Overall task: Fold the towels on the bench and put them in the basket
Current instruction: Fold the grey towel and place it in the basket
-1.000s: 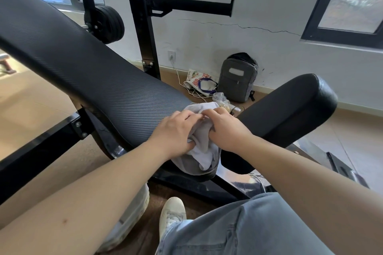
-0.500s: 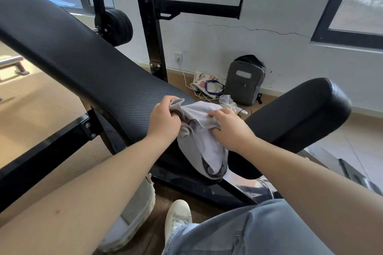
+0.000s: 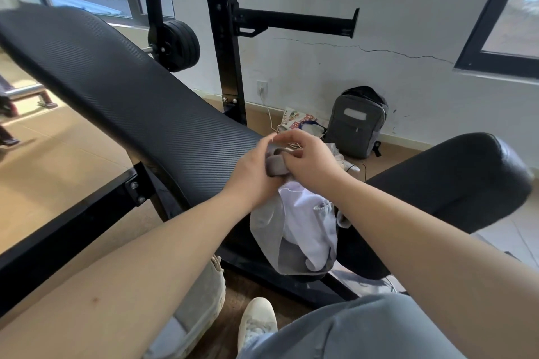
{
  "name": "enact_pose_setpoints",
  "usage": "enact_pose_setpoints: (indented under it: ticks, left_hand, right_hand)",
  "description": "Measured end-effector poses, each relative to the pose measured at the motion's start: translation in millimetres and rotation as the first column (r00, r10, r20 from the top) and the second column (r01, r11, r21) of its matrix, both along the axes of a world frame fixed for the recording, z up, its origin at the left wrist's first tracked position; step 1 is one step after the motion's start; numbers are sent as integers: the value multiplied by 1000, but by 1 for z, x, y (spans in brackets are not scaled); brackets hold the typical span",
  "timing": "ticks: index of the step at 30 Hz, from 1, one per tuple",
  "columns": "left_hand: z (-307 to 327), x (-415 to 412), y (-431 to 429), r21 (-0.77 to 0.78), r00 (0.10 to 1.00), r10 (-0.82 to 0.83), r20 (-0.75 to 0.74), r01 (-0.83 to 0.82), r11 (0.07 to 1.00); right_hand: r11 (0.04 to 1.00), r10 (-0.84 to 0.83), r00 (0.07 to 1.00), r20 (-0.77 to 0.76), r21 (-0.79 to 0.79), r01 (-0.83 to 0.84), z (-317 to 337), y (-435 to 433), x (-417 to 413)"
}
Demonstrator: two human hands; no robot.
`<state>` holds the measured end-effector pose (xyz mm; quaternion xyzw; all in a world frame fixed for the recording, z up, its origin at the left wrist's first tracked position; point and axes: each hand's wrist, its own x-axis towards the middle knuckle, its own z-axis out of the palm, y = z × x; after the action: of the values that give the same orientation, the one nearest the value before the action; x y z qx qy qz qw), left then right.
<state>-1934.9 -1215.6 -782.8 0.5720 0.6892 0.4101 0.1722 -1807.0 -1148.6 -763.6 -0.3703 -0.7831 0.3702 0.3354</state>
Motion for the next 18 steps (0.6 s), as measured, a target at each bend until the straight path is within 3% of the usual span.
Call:
enact_pose_setpoints:
  ticks: [4, 7, 8, 10, 12, 14, 16, 18]
  left_hand:
    - [1, -20, 12, -6, 980, 183, -76, -184, 983]
    - [4, -43, 18, 90, 968, 251, 5, -250, 964]
    - [7, -52, 19, 128, 958, 285, 34, -287, 949]
    - [14, -68, 22, 197, 935, 342, 97, -355, 914]
    - [13, -76, 22, 228, 938, 345, 45, -346, 910]
    - [4, -72, 21, 166, 967, 229, -111, -210, 964]
    - [-12, -61, 18, 36, 977, 13, -212, -6, 999]
    - [-28, -49, 17, -124, 931, -200, -305, 170, 978]
  right_hand:
    - [996, -52, 997, 52, 69, 48, -2, 10, -5]
    - [992, 26, 958, 286, 112, -61, -11, 22, -2]
    - [985, 85, 899, 430, 101, -142, -13, 24, 0]
    - [959, 162, 691, 705, 52, -278, -16, 25, 3]
    - [931, 161, 489, 857, 33, -364, -20, 25, 4]
    - [919, 131, 386, 913, 34, -393, -27, 26, 4]
    - [912, 104, 340, 935, 47, -408, -34, 30, 4]
    - [905, 90, 301, 949, 48, -422, -37, 32, 7]
